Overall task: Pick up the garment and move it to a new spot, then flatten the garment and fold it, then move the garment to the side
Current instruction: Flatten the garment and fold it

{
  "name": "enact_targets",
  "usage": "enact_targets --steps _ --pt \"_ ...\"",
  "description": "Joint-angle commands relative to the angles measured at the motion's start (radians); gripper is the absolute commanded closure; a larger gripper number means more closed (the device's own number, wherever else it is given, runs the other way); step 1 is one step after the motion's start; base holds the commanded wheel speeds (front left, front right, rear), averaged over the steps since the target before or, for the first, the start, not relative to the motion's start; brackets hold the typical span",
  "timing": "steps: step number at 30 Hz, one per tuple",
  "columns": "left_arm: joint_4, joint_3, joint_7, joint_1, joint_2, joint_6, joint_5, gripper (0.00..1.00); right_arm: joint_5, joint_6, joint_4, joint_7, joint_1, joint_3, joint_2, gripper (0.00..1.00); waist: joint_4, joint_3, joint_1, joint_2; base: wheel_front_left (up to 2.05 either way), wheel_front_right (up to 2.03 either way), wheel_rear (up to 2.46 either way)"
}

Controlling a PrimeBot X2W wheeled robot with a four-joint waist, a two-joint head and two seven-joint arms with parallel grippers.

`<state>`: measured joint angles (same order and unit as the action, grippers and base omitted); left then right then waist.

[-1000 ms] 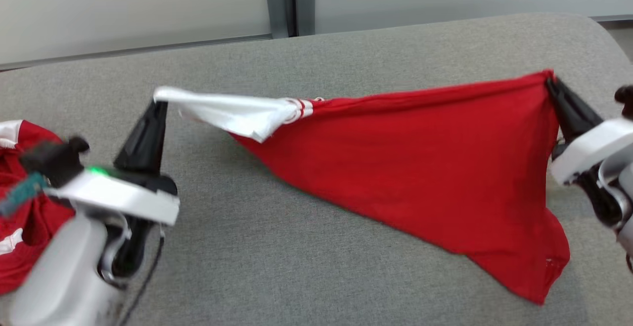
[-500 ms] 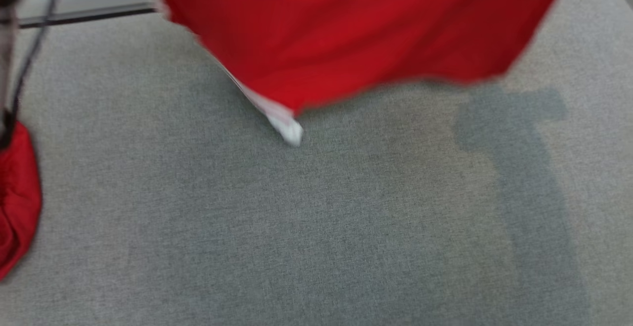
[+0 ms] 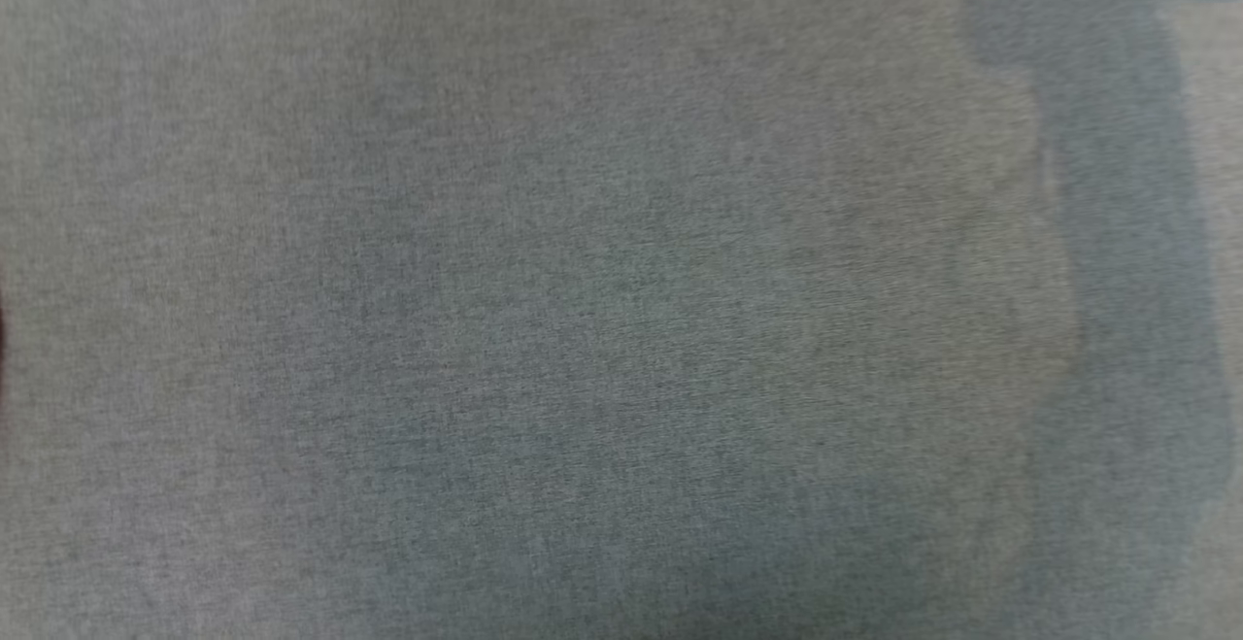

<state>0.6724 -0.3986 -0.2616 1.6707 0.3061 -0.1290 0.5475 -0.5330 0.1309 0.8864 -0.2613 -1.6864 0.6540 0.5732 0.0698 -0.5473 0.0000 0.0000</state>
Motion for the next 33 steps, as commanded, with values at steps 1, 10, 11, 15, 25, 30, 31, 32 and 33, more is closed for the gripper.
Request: enact_targets --steps 1,10,11,15,25,30,31,32,33 --pt "-0.034 -0.007 -0.003 -0.055 0.004 0.000 0.009 1.00 0.021 0.000 -0.009 -0.005 0.061 -0.014 -0.008 1.00 -0.029 -0.053 0.0000 0.0000 0.00 0.00 0.00" --pt "-0.308 -0.092 -0.003 -0.473 0.056 -0.001 0.128 1.00 0.122 0.000 -0.125 -0.005 0.407 -0.202 -0.046 1.00 -0.067 -0.036 0.0000 0.0000 0.00 0.00 0.00" --pt "-0.340 -0.091 -0.003 -0.530 0.066 -0.001 0.139 1.00 0.132 0.000 -0.151 -0.005 0.460 -0.232 -0.054 1.00 -0.069 -0.024 0.0000 0.0000 0.00 0.00 0.00" --pt "-0.449 -0.075 -0.003 -0.786 0.090 -0.001 0.190 1.00 0.179 0.000 -0.254 -0.005 0.680 -0.370 -0.087 1.00 -0.070 0.050 0.0000 0.0000 0.00 0.00 0.00" --pt "-0.612 -0.064 -0.003 -1.321 0.133 -0.001 0.337 1.00 0.285 0.000 -0.468 -0.005 1.175 -0.597 -0.186 1.00 -0.055 0.233 0.0000 0.0000 0.00 0.00 0.00" --pt "-0.679 -0.065 -0.003 -1.486 0.166 -0.001 0.395 1.00 0.325 0.000 -0.554 -0.005 1.364 -0.665 -0.239 1.00 -0.054 0.301 0.0000 0.0000 0.00 0.00 0.00" --pt "-0.689 -0.057 -0.003 -1.519 0.168 -0.001 0.400 1.00 0.331 0.000 -0.568 -0.005 1.395 -0.675 -0.249 1.00 -0.052 0.313 0.0000 0.0000 0.00 0.00 0.00" --pt "-0.697 -0.054 -0.003 -1.550 0.173 -0.001 0.400 1.00 0.337 0.000 -0.578 -0.005 1.424 -0.682 -0.259 1.00 -0.050 0.324 0.0000 0.0000 0.00 0.00 0.00" --pt "-0.708 -0.052 -0.003 -1.578 0.177 -0.001 0.391 1.00 0.340 0.000 -0.590 -0.005 1.451 -0.692 -0.269 1.00 -0.047 0.335 0.0000 0.0000 0.00 0.00 0.00"
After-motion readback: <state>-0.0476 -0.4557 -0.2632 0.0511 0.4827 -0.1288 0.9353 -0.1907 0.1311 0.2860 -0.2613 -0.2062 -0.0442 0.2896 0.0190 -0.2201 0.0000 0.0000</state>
